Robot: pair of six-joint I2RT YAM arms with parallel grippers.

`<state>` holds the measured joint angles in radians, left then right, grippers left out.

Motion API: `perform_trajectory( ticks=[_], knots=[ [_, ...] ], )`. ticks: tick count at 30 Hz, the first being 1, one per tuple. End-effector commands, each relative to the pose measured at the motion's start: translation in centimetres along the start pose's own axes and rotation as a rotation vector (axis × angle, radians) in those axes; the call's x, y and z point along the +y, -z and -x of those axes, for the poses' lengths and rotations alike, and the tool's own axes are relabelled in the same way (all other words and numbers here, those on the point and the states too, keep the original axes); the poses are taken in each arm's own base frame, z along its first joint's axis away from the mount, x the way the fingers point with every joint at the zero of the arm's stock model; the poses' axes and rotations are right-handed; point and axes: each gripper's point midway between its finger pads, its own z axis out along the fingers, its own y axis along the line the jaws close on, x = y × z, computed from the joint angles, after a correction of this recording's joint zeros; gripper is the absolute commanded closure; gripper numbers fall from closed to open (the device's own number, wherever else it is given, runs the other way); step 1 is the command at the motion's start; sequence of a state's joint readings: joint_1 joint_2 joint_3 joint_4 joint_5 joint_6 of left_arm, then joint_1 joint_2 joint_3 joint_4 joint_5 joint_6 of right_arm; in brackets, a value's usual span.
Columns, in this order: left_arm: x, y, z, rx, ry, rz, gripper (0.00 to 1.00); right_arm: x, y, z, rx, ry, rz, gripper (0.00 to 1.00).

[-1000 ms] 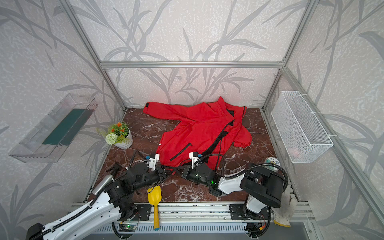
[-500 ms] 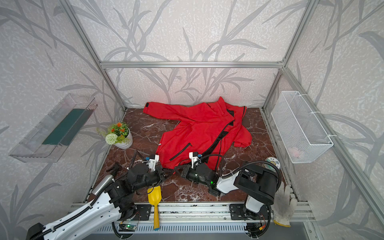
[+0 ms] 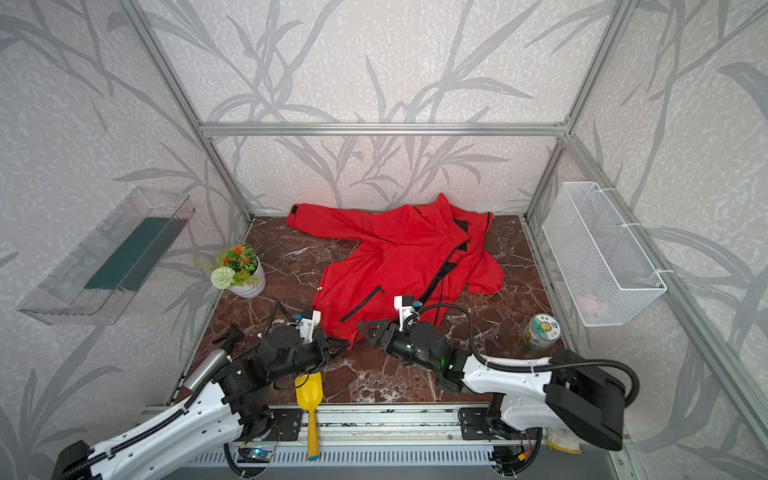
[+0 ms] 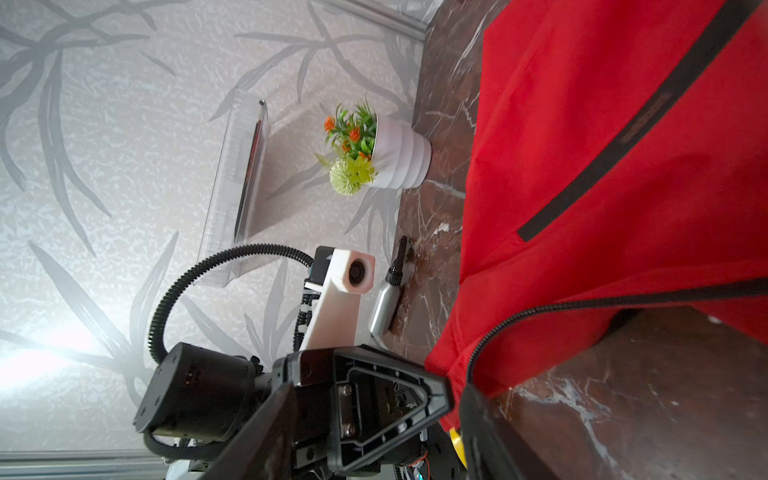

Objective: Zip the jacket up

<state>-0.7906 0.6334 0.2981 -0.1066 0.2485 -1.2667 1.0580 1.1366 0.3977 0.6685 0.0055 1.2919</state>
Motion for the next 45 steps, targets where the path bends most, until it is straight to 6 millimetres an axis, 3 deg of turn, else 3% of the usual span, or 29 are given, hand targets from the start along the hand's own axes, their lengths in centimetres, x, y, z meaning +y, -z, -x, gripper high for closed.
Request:
perform_trajectory(
  ticks=[1, 10, 16, 20, 31, 39, 45],
  knots=[
    [-1.1, -0.2, 0.7, -0.016, -0.026, -0.007, 1.00, -4.9, 3.4, 1.1, -0.045, 0.049, -0.240, 0.33],
    [-1.1, -1.1, 1.0, -0.016, -0.037, 0.006, 1.00, -7.2, 13.3, 4.8, -0.197, 0.052, -0.375, 0.29],
    [-0.7, -1.0, 1.3, -0.039, -0.030, 0.017, 1.00, -8.7, 16.5, 5.5, -0.248, 0.030, -0.422, 0.28],
    [-0.8, -1.2, 1.4, -0.037, -0.030, 0.016, 1.00, -8.9, 16.4, 5.3, -0.207, 0.019, -0.468, 0.28],
    [-1.5, -1.4, 2.0, -0.052, -0.039, 0.009, 1.00, -8.1, 15.1, 6.8, -0.051, 0.198, -0.710, 0.26],
    [-1.2, -1.4, 2.2, -0.055, -0.034, 0.020, 1.00, -10.5, 13.2, 8.0, 0.079, 0.164, -0.711, 0.26],
    [-1.4, -1.1, 2.5, -0.072, -0.030, 0.013, 1.00, -12.2, 12.3, 9.3, 0.139, 0.174, -0.675, 0.35]
  ],
)
